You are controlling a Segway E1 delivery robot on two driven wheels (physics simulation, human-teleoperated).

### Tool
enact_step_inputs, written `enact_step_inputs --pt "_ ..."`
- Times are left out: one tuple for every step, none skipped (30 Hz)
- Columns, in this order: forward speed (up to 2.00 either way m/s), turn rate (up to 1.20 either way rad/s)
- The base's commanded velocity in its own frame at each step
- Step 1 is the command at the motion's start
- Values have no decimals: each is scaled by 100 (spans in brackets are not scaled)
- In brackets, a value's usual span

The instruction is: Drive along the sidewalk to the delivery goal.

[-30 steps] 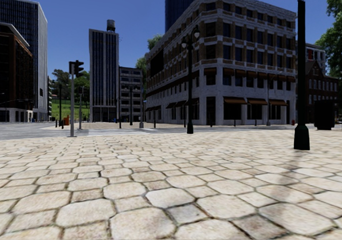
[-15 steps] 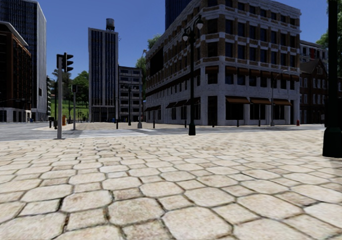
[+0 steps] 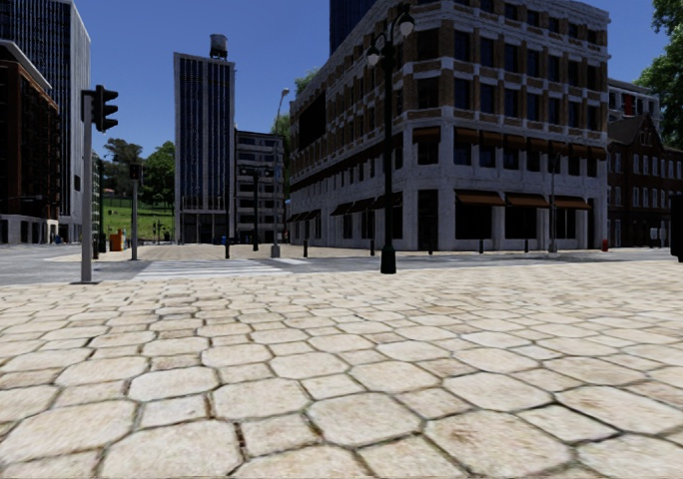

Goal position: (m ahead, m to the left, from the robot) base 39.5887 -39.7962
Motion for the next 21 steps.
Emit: enact_step_inputs --pt "200 0" --pt "200 0" --pt "200 0" --pt "200 0" --pt "200 0" --pt "200 0" --pt "200 0" --pt "200 0" --pt "200 0" --pt "200 0" --pt "200 3" --pt "200 12" --pt "200 21" --pt "200 34" --pt "200 48" --pt "200 62" --pt "200 62" --pt "200 74" --pt "200 83" --pt "200 86" --pt "200 88"
